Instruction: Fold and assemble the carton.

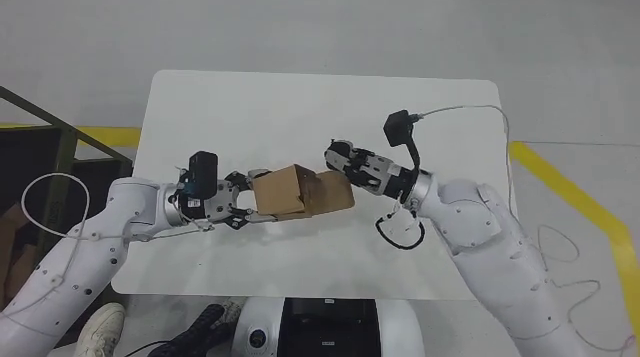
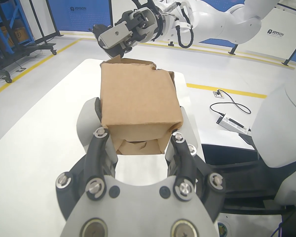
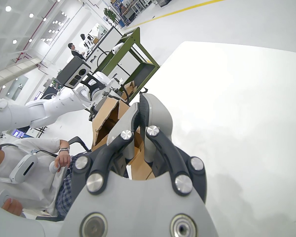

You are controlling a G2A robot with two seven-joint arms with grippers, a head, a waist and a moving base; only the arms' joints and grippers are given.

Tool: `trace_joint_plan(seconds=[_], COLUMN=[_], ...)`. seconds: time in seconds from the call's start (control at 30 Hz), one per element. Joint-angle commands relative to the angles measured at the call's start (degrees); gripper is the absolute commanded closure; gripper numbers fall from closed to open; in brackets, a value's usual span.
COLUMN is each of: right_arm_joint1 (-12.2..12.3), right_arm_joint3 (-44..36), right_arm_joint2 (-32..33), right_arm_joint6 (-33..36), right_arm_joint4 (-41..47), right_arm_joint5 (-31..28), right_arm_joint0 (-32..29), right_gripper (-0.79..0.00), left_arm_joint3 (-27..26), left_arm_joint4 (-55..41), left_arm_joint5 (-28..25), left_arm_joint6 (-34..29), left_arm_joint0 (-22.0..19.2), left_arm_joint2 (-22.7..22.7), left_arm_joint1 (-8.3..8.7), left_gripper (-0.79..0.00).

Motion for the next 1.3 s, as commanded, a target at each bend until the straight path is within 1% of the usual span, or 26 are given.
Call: trace_joint_plan(seconds=[0.0,0.2,0.47,0.73,0.87,1.13,1.27], right_arm_joint1=[-0.06,-0.37,-0.67,-1.15,-0.84,0.68,1.21], right_arm_joint3=[-0.49,-1.69,-1.85,-1.02,-1.79,-7.57,-7.92], right_arm_joint2=[-0.46,-2.92,-5.89,-8.13,-5.80,2.57,6.41], right_arm_joint6=[-0.45,-0.42,1.76,2.42,1.23,0.38,0.14], right_arm_joint4=[-1.56,-4.34,-4.41,-4.57,-5.16,-8.77,-8.20], right_arm_joint5=[0.65,1.43,1.32,1.69,2.98,7.97,10.16], right_arm_joint0=[0.11,0.45,0.61,2.23,1.74,-3.25,-5.55], right_gripper=[0.000,0.000,0.000,0.000,0.000,0.000,0.000], left_arm_joint3=[-0.10,-0.22,-0.26,-0.25,-0.12,-0.06,-0.03], left_arm_joint4=[-0.02,-0.15,-0.10,-0.18,-0.25,-0.13,-0.23], left_arm_joint5=[0.00,0.00,0.00,0.00,0.00,0.00,0.00], left_arm_joint6=[-0.05,-0.05,-0.13,0.05,-0.01,-0.28,-0.13], left_arm_joint0=[-0.07,-0.10,-0.20,-0.41,-0.43,-0.50,-0.50], left_arm_joint2=[0.04,0.01,-0.02,0.17,0.19,0.37,0.33], left_arm_joint1=[0.00,-0.04,-0.10,-0.18,-0.21,-0.20,-0.20], left_gripper=[-0.336,-0.336,-0.336,-0.336,-0.336,-0.339,-0.339])
